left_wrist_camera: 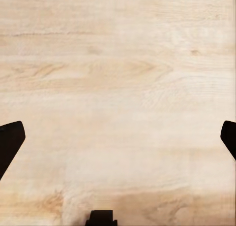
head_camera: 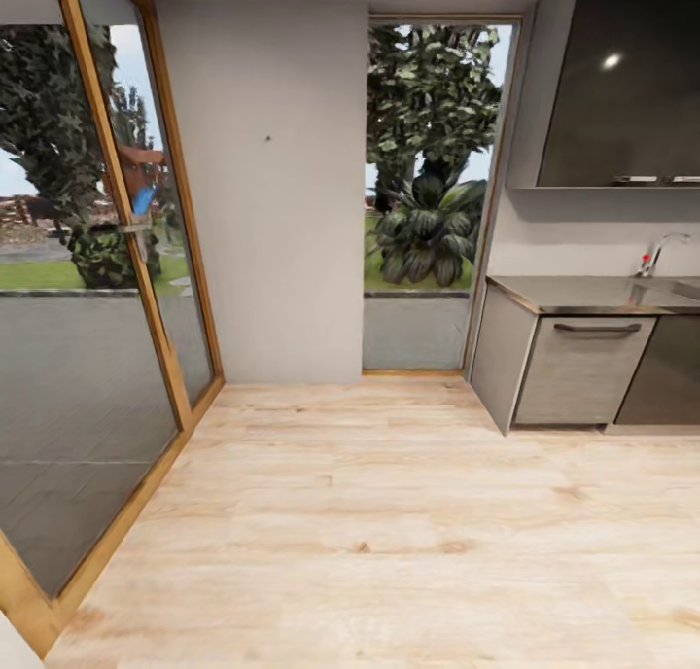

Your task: Pick up the poster from the kitchen countertop and hang it on one of the wall nails in the kitchen.

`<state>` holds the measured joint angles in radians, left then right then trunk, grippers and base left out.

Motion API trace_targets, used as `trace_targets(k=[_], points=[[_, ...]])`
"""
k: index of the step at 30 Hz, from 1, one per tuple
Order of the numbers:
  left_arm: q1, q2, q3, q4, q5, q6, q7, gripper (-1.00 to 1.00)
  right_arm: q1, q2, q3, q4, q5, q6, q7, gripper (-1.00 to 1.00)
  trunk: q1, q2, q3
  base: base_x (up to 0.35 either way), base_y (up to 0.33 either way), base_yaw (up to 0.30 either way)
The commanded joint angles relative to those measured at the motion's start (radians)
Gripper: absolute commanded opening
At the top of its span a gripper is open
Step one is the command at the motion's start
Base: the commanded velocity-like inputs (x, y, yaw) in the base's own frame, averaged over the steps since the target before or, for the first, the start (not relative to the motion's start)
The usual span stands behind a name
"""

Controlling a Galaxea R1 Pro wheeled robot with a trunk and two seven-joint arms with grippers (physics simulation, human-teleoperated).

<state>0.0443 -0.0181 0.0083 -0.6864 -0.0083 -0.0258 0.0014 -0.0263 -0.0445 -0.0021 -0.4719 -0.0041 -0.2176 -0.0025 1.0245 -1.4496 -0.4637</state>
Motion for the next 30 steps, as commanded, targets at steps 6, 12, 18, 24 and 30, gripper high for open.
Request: trace_targets(k=[6,12,18,24,30], points=[[0.0,0.0,0.001,-0.001,-0.001,-0.002,0.0,1.0,0.0,0.0,0.0,0.002,-0.002,-0.003,0.0,1.0,0.001,0.0,-0.001,0.313,-0.038,-0.102],[0.0,0.0,0.002,0.003,-0.001,-0.002,0.0,1.0,0.0,0.0,-0.001,0.002,-0.003,-0.003,0.001,1.0,0.001,0.0,-0.001,0.323,-0.025,-0.247],[0.0,0.0,0.002,0.004,-0.001,-0.002,0.0,1.0,0.0,0.0,-0.001,0.002,-0.004,-0.003,0.001,1.0,0.001,0.0,0.001,0.31,-0.123,-0.297],[0.0,0.0,0.002,0.004,-0.001,-0.002,0.001,1.0,-0.001,0.0,-0.001,0.002,-0.004,-0.004,0.0,1.0,0.001,0.0,0.004,0.302,-0.145,-0.3],[0.0,0.0,0.002,0.004,-0.001,-0.002,0.002,1.0,0.0,0.0,-0.001,0.002,-0.004,-0.005,-0.001,1.0,0.001,0.0,0.006,0.299,-0.149,-0.3]])
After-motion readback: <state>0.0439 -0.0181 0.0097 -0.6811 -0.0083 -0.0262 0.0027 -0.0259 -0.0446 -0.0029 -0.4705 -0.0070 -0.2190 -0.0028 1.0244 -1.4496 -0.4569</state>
